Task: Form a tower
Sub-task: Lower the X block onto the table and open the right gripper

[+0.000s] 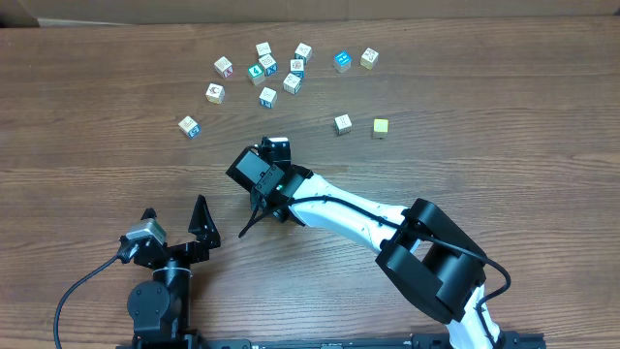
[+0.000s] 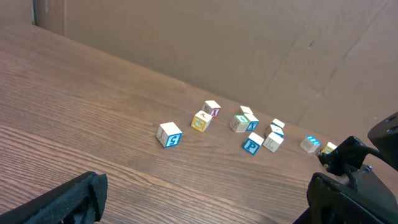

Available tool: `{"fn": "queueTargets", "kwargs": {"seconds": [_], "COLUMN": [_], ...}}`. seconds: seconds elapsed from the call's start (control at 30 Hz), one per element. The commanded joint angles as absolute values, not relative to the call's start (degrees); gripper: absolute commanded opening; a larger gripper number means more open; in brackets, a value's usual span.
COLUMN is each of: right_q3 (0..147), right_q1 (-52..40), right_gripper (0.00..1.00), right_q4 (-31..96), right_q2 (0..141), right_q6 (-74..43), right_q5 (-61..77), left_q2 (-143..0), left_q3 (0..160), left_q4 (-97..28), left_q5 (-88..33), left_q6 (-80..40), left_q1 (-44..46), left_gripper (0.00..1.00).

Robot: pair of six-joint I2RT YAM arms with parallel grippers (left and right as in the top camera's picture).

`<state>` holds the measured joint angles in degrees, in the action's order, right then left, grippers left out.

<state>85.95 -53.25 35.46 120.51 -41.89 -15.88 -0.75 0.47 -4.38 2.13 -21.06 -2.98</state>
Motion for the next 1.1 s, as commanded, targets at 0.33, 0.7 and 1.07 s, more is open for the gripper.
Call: {"fn": "queueTargets", "kwargs": {"seconds": [0.33,0.7,1.07], "right_q3": [85.56,85.56,85.56], "right_q1": [-53.30,-53.10,-53.10], "right_gripper": [0.45,0.26,0.27], "right_q4": [34.92,35.00,35.22], "right_q2": [120.62,120.62,120.62], "right_q6": [-41.98,-41.98,-42.00], "right_q5": [-17.04,-17.87,-16.40], "left_q2": [-0.32,-0.32,-0.32], "left_q3": [0.27,0.27,0.27], "left_q4": [-4.27,-4.27,-4.27], "left_q5": [1.85,1.85,1.85], "left_q6": [-21.43,-21.43,-21.43], "left_q1": [-2.81,-2.81,-2.81], "left_gripper": [1.00,1.00,1.00]}}
